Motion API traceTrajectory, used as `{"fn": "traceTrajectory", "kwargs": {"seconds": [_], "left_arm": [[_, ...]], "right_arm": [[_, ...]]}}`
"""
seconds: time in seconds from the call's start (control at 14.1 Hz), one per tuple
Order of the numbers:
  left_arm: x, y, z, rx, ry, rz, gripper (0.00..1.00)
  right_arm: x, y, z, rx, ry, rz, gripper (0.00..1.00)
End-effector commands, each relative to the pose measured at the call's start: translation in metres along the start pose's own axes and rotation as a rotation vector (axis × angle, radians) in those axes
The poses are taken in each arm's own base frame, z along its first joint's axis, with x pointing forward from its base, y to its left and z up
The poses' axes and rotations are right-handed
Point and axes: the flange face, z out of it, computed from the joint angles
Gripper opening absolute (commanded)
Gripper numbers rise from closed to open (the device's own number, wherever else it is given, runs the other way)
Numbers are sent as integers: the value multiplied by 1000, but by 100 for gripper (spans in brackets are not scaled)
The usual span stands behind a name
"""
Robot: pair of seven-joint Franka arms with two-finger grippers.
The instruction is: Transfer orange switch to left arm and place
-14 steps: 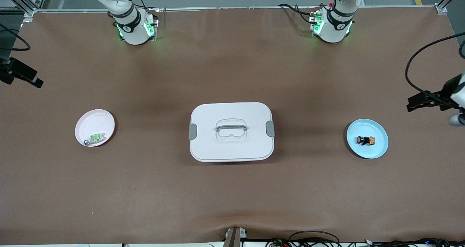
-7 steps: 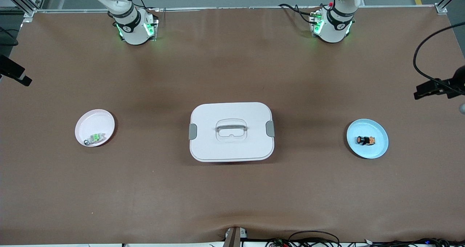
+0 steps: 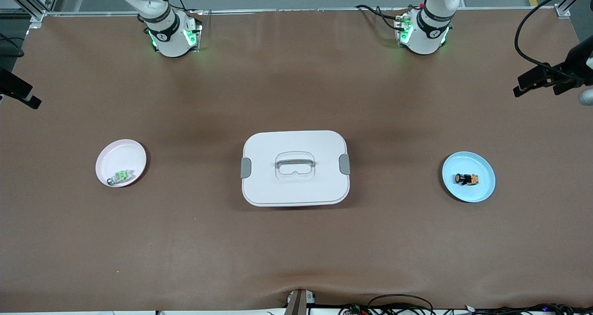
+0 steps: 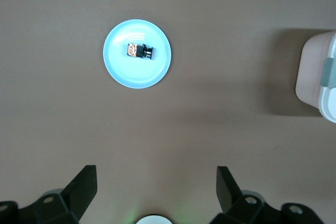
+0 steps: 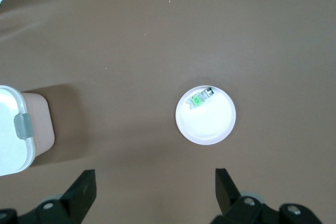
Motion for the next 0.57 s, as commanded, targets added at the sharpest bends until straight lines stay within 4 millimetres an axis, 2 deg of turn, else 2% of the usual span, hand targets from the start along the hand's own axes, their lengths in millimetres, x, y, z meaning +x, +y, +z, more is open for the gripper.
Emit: {"fn": "traceTrajectory", "kwargs": {"seconds": [0.0, 0.28, 0.5], "left_arm": [[-20, 10, -3, -13, 0, 20, 100], [-37, 35, -15, 26, -14, 110, 100], [-44, 42, -19, 68, -8, 188, 100]], "right_arm": [[0, 4, -3, -15, -2, -14, 100], [0, 4, -3, -15, -3, -11, 100], [0, 4, -3, -17, -3, -8, 100]]}}
